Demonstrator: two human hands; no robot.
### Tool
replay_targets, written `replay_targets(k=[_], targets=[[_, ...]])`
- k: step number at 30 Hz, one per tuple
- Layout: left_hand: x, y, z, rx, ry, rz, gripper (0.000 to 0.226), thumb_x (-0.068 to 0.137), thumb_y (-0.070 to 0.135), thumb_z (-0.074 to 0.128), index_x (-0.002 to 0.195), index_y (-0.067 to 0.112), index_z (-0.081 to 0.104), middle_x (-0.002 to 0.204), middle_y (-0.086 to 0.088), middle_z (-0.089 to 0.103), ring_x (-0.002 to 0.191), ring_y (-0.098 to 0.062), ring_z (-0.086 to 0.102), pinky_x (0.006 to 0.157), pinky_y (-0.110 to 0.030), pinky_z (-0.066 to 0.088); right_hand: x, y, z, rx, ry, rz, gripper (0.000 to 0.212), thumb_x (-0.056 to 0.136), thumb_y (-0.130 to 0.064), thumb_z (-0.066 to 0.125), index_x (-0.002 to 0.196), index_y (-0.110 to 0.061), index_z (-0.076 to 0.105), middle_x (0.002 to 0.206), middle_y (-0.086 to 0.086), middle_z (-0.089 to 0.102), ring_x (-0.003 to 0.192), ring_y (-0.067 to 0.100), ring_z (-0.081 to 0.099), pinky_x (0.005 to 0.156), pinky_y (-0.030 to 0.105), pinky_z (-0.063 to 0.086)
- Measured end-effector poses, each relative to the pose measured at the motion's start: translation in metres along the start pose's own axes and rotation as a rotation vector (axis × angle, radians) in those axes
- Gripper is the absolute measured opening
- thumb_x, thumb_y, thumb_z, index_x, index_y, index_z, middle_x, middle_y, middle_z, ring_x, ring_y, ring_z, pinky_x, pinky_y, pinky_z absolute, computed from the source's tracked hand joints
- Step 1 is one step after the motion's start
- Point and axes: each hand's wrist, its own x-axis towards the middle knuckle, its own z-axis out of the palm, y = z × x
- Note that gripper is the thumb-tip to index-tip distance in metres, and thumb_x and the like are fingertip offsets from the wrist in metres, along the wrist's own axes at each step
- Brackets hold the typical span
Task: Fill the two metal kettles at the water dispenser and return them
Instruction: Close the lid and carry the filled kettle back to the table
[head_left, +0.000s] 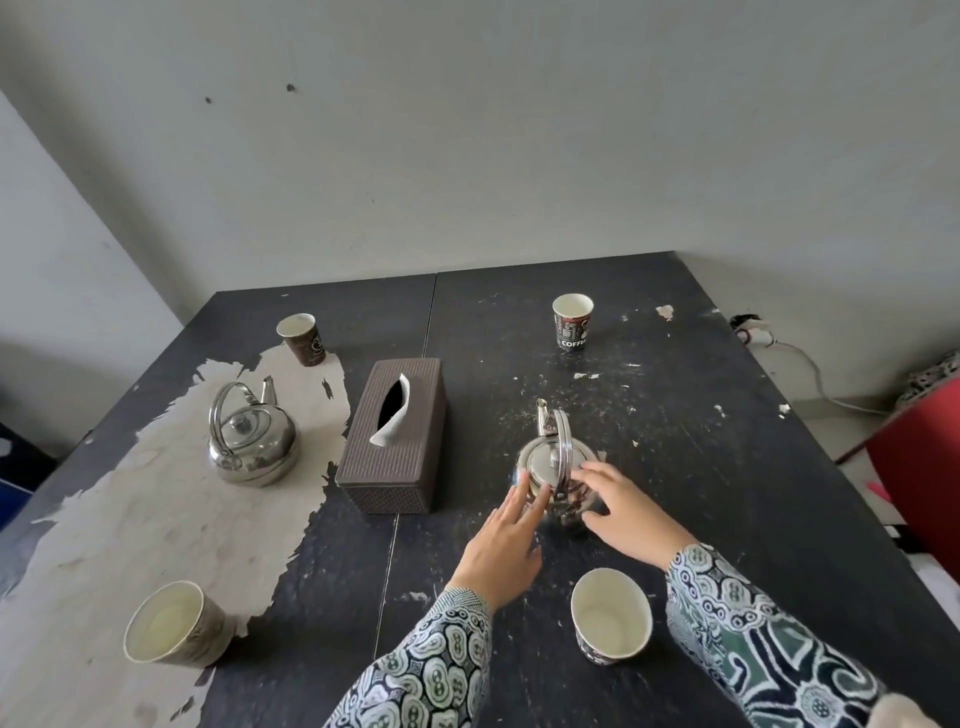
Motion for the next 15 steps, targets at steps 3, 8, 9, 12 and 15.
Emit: replay_targets(k=[3, 8, 9, 12, 15], targets=[[0.012, 0.000, -0.003, 0.006, -0.028, -0.006, 0.073, 0.091, 0.013, 0.043, 0.147, 0.025, -0.001, 0.156, -0.001, -0.015, 0.144, -0.018, 0.004, 0.116, -0.033, 0.012, 0.002, 0.004, -0.006, -0.147, -0.021, 0.035, 0.052, 0.093, -0.019, 0.041, 0.141, -0.032, 0.027, 0.154, -0.014, 0.015, 0.136, 0.019, 0.033, 0.112, 0.047, 0.027], [0.037, -0.003, -0.015, 0.015, -0.081, 0.010, 0.072, 0.089, 0.008, 0.041, 0.148, 0.026, 0.002, 0.156, 0.001, -0.014, 0.144, -0.020, 0.009, 0.116, -0.038, 0.021, 0.018, 0.012, -0.019, -0.221, 0.024, 0.069, 0.048, 0.094, -0.021, 0.036, 0.137, -0.040, 0.032, 0.151, -0.018, 0.021, 0.124, 0.026, 0.048, 0.114, 0.048, 0.022], [0.043, -0.003, -0.015, 0.013, -0.091, 0.014, 0.072, 0.089, 0.008, 0.040, 0.148, 0.026, 0.003, 0.156, 0.001, -0.014, 0.144, -0.020, 0.010, 0.116, -0.038, 0.018, 0.022, 0.015, -0.022, -0.224, 0.042, 0.080, 0.047, 0.094, -0.021, 0.036, 0.136, -0.042, 0.034, 0.150, -0.019, 0.024, 0.121, 0.028, 0.050, 0.113, 0.049, 0.024], [0.060, -0.001, -0.017, 0.012, -0.104, 0.017, 0.068, 0.091, 0.009, 0.038, 0.148, 0.025, 0.004, 0.156, 0.000, -0.013, 0.144, -0.020, 0.012, 0.116, -0.035, 0.007, 0.033, 0.021, -0.029, -0.242, 0.074, 0.126, 0.044, 0.095, -0.023, 0.035, 0.133, -0.045, 0.037, 0.148, -0.022, 0.027, 0.129, 0.035, 0.040, 0.108, 0.050, 0.034], [0.073, 0.006, -0.015, 0.014, -0.105, 0.012, 0.068, 0.091, 0.008, 0.038, 0.148, 0.024, 0.005, 0.156, -0.003, -0.013, 0.144, -0.020, 0.006, 0.117, -0.036, 0.006, 0.039, 0.024, -0.036, -0.253, 0.152, 0.142, 0.042, 0.094, -0.022, 0.036, 0.130, -0.043, 0.043, 0.146, -0.020, 0.034, 0.126, 0.031, 0.044, 0.100, 0.046, 0.043]])
